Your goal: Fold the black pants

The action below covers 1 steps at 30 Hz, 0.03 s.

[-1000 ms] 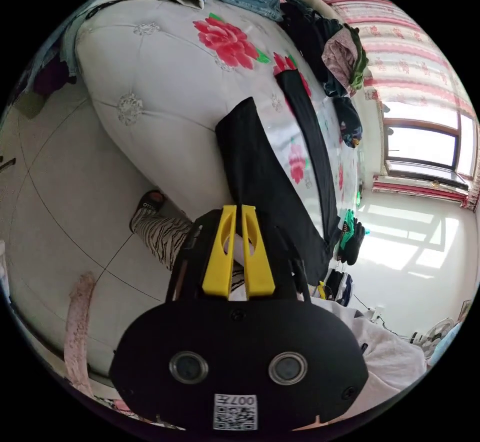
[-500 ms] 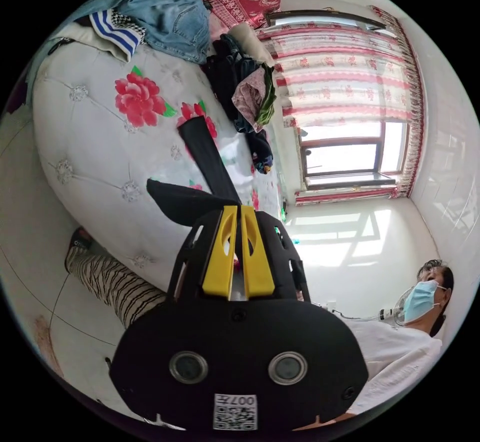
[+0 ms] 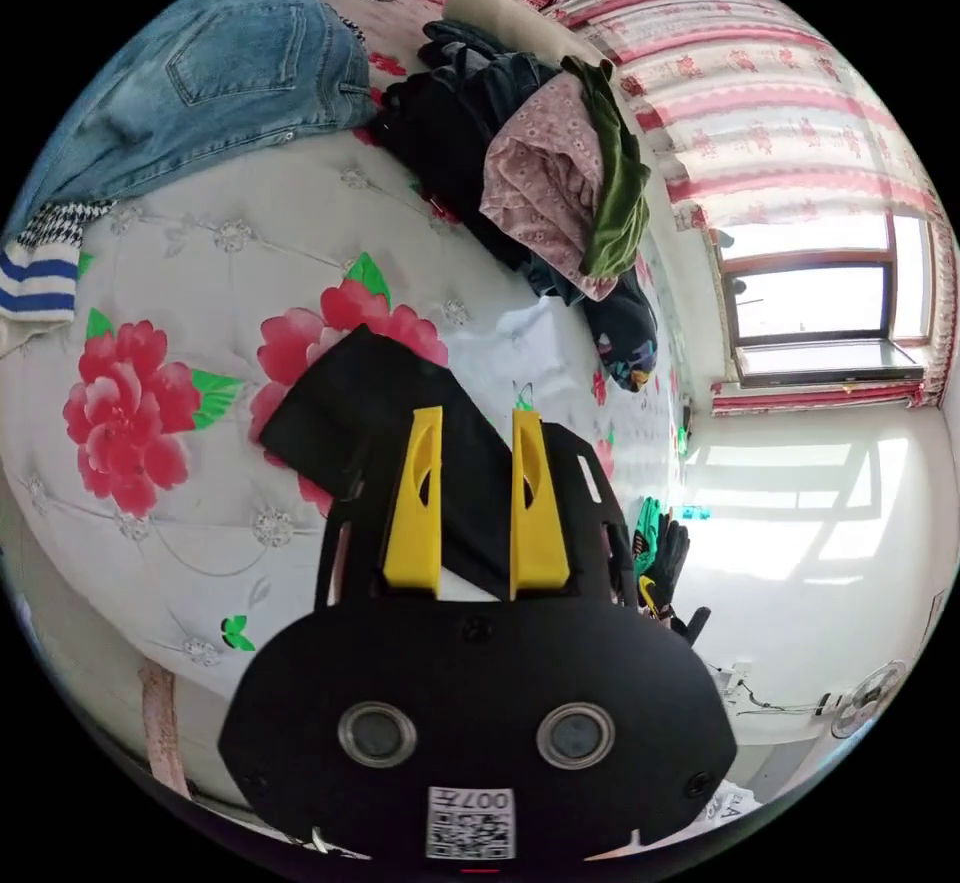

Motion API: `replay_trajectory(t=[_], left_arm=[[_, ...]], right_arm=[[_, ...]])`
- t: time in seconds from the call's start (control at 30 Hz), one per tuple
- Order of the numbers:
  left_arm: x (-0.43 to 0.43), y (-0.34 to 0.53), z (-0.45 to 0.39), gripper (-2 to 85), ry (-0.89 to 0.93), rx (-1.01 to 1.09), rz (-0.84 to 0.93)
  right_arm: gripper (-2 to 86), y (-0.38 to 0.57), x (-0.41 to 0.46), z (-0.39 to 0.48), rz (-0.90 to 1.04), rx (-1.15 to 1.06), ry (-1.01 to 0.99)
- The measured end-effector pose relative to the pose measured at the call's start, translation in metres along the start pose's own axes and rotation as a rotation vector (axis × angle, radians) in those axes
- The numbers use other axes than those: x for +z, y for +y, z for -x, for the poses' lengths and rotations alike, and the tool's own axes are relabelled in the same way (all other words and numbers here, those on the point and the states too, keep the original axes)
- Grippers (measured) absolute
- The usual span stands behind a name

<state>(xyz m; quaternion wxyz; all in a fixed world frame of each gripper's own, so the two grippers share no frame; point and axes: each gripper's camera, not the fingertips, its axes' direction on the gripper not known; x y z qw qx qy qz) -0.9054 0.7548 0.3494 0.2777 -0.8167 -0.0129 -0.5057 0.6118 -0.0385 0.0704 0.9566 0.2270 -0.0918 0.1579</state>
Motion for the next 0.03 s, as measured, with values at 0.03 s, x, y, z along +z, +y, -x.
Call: replay_trajectory(t=[0.03], left_arm=[[0.0021,-0.0027,-0.0069,9.8,-0.009,0.019,-0.001]], right_arm=[[1.8,-0.0043,0.0072,0.011,-0.018,-0.016,0.021]])
